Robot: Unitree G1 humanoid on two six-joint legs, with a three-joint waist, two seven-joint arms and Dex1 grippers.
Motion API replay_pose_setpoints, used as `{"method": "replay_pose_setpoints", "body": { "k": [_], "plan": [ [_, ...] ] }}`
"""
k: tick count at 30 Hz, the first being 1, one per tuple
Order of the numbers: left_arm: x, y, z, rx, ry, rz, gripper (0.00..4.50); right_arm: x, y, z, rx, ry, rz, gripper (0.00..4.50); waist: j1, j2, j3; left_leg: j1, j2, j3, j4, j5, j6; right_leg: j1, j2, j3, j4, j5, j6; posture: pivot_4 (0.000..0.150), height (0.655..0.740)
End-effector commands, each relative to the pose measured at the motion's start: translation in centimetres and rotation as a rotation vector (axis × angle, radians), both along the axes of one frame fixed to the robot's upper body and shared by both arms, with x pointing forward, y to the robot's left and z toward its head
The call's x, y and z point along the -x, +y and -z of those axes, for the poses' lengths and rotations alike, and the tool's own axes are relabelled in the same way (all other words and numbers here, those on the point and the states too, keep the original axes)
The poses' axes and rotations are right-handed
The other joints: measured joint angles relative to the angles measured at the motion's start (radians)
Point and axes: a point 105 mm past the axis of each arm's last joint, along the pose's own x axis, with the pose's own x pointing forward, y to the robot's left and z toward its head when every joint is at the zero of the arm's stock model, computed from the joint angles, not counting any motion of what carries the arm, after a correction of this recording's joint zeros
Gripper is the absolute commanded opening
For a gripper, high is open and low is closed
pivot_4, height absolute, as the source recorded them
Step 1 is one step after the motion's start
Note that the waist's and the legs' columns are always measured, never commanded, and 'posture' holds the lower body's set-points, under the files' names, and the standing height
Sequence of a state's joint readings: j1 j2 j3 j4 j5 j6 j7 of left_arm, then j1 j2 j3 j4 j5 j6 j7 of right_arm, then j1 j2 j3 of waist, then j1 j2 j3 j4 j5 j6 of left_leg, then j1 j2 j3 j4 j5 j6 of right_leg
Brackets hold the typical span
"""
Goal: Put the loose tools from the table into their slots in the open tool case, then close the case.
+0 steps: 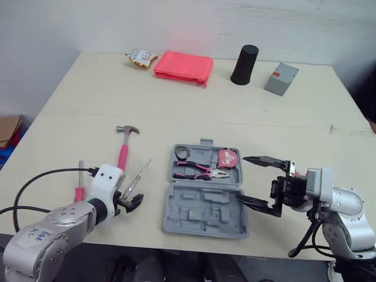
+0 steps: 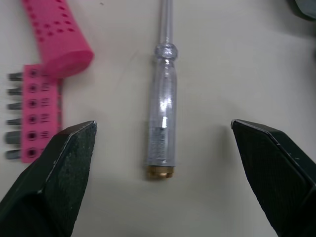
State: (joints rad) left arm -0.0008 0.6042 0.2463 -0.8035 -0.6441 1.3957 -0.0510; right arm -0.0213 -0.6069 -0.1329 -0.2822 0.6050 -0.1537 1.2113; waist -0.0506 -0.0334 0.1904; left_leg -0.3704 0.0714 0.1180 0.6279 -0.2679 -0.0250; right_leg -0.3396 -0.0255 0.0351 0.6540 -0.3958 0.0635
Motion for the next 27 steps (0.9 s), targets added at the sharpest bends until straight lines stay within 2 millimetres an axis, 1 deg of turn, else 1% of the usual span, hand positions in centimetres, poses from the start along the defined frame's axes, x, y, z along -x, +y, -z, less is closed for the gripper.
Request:
{"method": "replay_pose_setpoints", "body": {
  "k": [1, 2, 6, 7, 8, 10, 11, 14, 16, 18, 19, 20, 22, 23, 25, 27],
  "plan": [
    [-0.5, -0.9, 0.6, 0.007, 0.016, 0.034, 3.88, 0.3, -0.3, -0.9, -0.014, -0.056, 0.036, 4.5, 0.001, 0.001, 0.0, 0.0, 0.0, 0.0, 0.0, 0.0, 0.0, 0.0, 0.0, 0.0, 0.0, 0.0, 0.0, 0.15, 0.74],
    [-0.9, -0.9, 0.7, 0.0, 0.01, 0.032, 3.59, 0.4, -0.3, -0.9, -0.014, -0.055, 0.041, 4.5, 0.001, 0.001, 0.0, 0.001, 0.0, 0.0, 0.0, 0.001, 0.0, 0.0, 0.0, 0.0, 0.001, 0.0, 0.0, 0.15, 0.74],
    [-1.2, -0.9, 1.7, -0.003, 0.043, 0.029, 1.99, 0.8, 0.0, -1.1, -0.017, -0.057, 0.065, 4.5, 0.018, 0.002, -0.001, 0.001, -0.001, 0.0, 0.001, 0.001, 0.001, 0.001, -0.001, 0.0, 0.001, 0.001, 0.0, 0.15, 0.74],
    [-1.1, -1.0, 2.0, 0.0, 0.056, 0.035, 1.73, 0.9, 0.1, -1.2, -0.019, -0.058, 0.07, 4.5, 0.021, 0.002, -0.001, 0.001, -0.001, 0.0, 0.001, 0.001, 0.001, 0.001, -0.001, 0.0, 0.001, 0.001, 0.0, 0.15, 0.74],
    [-1.0, -1.0, 2.3, 0.006, 0.064, 0.038, 1.16, 1.0, 0.2, -1.3, -0.021, -0.059, 0.074, 4.5, 0.023, 0.002, -0.001, 0.001, -0.001, 0.0, 0.001, 0.001, 0.001, 0.001, -0.001, 0.0, 0.001, 0.001, 0.0, 0.15, 0.74],
    [-1.2, -0.8, 2.1, 0.008, 0.055, 0.055, 0.24, 1.2, 0.4, -1.4, -0.019, -0.051, 0.087, 4.5, 0.024, 0.003, -0.002, 0.001, -0.002, 0.0, 0.001, 0.001, 0.001, 0.001, -0.002, 0.0, 0.001, 0.001, 0.0, 0.15, 0.74],
    [-1.5, -0.6, 1.7, 0.005, 0.033, 0.061, 0.06, 1.2, 0.4, -1.3, -0.015, -0.045, 0.093, 4.5, 0.024, 0.003, -0.002, 0.001, -0.002, 0.0, 0.001, 0.001, 0.001, 0.001, -0.002, 0.0, 0.0, 0.001, 0.0, 0.15, 0.74],
    [-2.9, 0.2, -0.4, -0.001, -0.067, 0.1, 0.06, 1.3, 0.3, -1.2, -0.01, -0.032, 0.128, 4.5, 0.024, 0.004, -0.002, 0.001, -0.001, 0.0, 0.0, 0.001, 0.001, 0.001, -0.002, 0.0, 0.001, 0.001, 0.0, 0.15, 0.74],
    [-3.6, -0.2, -2.3, -0.02, -0.153, 0.2, 0.06, 1.5, 0.1, -1.2, -0.002, -0.026, 0.151, 4.5, 0.023, 0.003, -0.002, 0.001, -0.001, 0.0, 0.0, 0.001, 0.002, 0.001, -0.002, 0.0, 0.001, 0.001, -0.001, 0.15, 0.74],
    [-3.9, -2.1, -4.9, -0.005, -0.253, 0.386, 0.06, 1.7, -0.8, -1.0, 0.034, -0.031, 0.186, 4.5, 0.025, 0.003, -0.002, -0.001, -0.001, 0.0, 0.0, 0.001, 0.001, -0.001, -0.002, -0.001, 0.001, 0.001, -0.001, 0.15, 0.74],
    [-3.8, -2.9, -5.8, 0.002, -0.279, 0.469, 0.06, 1.7, -1.3, -1.0, 0.045, -0.033, 0.206, 4.5, 0.026, 0.003, -0.001, -0.001, -0.001, 0.0, -0.001, 0.001, 0.001, -0.001, -0.002, -0.001, 0.0, 0.001, -0.002, 0.15, 0.74],
    [-3.2, -4.2, -6.5, 0.019, -0.278, 0.6, 0.06, 1.7, -1.8, -0.9, 0.053, -0.029, 0.227, 4.5, 0.025, 0.003, -0.001, -0.002, -0.001, 0.0, -0.001, 0.0, 0.001, -0.001, -0.002, -0.002, -0.001, 0.001, -0.002, 0.15, 0.74],
    [-2.2, -5.5, -7.2, 0.025, -0.266, 0.778, 0.06, 1.7, -2.4, -0.9, 0.064, -0.019, 0.248, 4.5, 0.024, 0.003, -0.002, -0.003, -0.001, 0.001, -0.001, -0.001, 0.001, -0.001, -0.003, -0.002, -0.003, 0.001, -0.002, 0.15, 0.74],
    [-2.0, -6.3, -7.8, 0.035, -0.27, 0.856, 0.06, 1.8, -2.8, -0.7, 0.072, -0.017, 0.261, 4.5, 0.023, 0.004, -0.002, -0.002, -0.001, 0.002, -0.002, -0.001, 0.002, 0.0, -0.003, -0.002, -0.005, 0.001, -0.002, 0.15, 0.74],
    [-1.9, -7.5, -8.7, 0.045, -0.286, 0.955, 0.06, 2.0, -3.2, -0.5, 0.081, -0.016, 0.276, 4.5, 0.021, 0.004, -0.002, -0.002, -0.001, 0.003, -0.005, -0.001, 0.001, 0.0, -0.002, -0.001, -0.007, 0.001, -0.002, 0.15, 0.74],
    [-1.6, -9.4, -8.0, -0.058, -0.271, 1.11, 0.06, 2.0, -3.6, -0.5, 0.067, -0.021, 0.304, 4.5, 0.022, 0.004, -0.002, -0.003, 0.0, 0.003, -0.006, -0.001, 0.0, -0.002, 0.0, 0.0, -0.008, 0.001, -0.001, 0.15, 0.74]
  ]
}}
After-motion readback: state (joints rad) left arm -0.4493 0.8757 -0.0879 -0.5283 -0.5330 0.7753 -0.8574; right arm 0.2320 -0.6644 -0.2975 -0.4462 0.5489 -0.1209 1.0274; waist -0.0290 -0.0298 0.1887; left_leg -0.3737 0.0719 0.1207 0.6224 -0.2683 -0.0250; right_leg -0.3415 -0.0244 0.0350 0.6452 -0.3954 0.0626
